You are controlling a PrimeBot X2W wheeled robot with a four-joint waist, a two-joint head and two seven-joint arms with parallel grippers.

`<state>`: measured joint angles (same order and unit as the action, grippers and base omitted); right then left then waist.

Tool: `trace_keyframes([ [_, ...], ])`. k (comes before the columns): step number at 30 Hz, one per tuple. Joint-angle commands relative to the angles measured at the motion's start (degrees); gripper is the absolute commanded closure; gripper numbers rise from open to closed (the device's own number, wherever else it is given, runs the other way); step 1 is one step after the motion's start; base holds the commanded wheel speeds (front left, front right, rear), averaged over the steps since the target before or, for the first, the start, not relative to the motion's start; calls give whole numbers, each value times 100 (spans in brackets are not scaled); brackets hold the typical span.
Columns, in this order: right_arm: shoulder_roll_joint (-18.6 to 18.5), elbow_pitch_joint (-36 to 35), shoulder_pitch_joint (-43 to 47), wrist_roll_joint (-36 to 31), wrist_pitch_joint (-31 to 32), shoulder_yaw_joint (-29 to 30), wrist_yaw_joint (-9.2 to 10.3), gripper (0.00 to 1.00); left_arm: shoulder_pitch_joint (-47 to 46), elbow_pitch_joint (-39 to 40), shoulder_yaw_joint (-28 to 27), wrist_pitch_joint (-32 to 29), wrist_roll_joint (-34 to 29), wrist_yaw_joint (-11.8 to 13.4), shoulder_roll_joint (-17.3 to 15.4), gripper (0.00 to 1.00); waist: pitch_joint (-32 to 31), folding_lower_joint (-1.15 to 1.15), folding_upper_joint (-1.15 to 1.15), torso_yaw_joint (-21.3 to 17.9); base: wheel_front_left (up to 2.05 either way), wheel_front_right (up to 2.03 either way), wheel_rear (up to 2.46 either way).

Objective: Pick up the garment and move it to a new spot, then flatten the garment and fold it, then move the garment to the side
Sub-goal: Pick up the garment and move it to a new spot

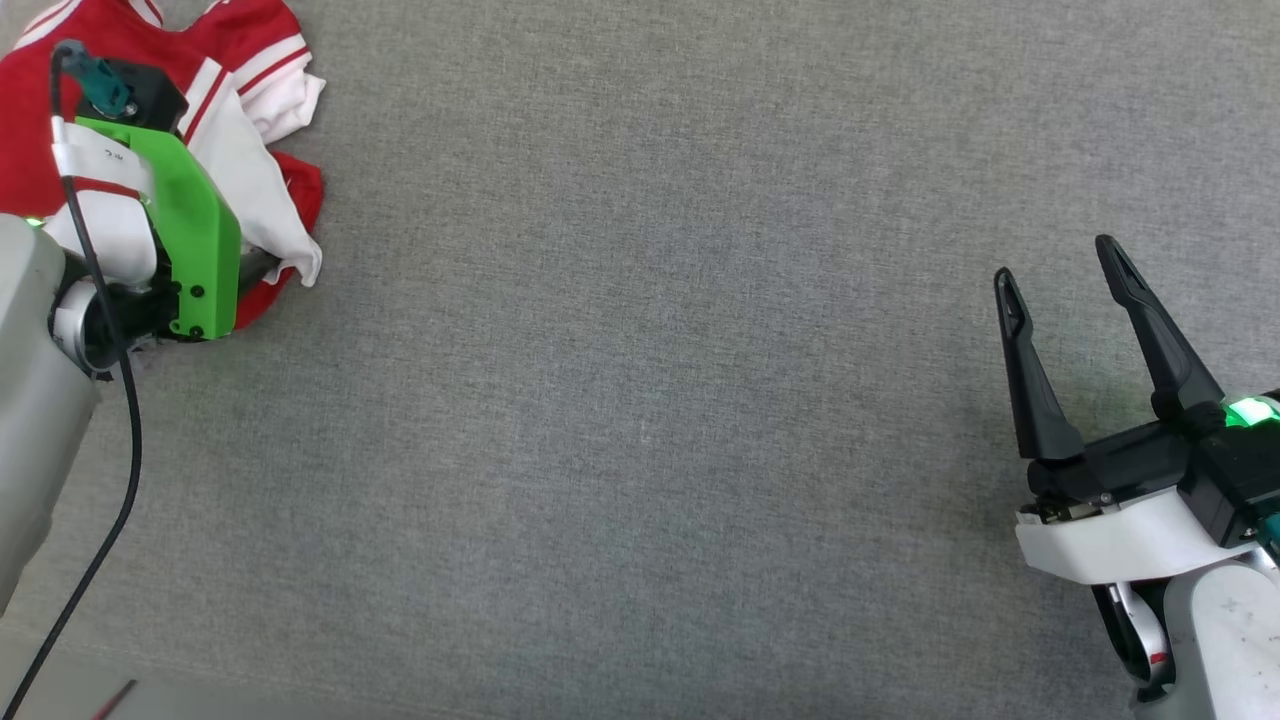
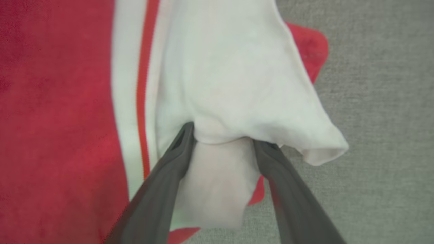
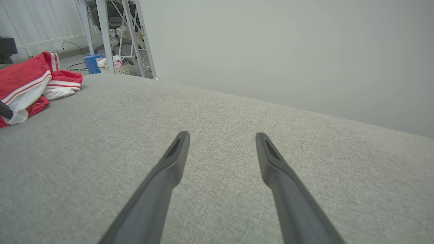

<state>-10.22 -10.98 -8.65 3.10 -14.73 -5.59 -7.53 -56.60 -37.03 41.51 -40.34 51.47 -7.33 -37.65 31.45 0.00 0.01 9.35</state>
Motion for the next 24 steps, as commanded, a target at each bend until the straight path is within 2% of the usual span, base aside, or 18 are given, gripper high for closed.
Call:
trace_keyframes([
  [1, 24, 31, -29, -5, -27, 8, 4, 0, 230, -158, 260, 46, 38, -15, 183, 100, -87, 0, -1, 18, 0, 0, 0],
  [7, 102, 99, 85, 13, -27, -14, 4, 0, -67, 126, 505, 753, 2, -15, -28, 100, -484, 0, -1, 92, 0, 0, 0],
  [16, 279, 208, 353, 78, -27, -29, 4, 0, -475, 1279, 1011, 1483, -118, -15, -416, 100, -1172, 0, -1, 171, 0, 0, 0],
  [24, 459, 271, 500, 145, -27, -34, 4, 0, -611, 2290, 1499, 1585, -149, -15, -340, 100, -1608, 0, -1, -74, 0, 0, 0],
])
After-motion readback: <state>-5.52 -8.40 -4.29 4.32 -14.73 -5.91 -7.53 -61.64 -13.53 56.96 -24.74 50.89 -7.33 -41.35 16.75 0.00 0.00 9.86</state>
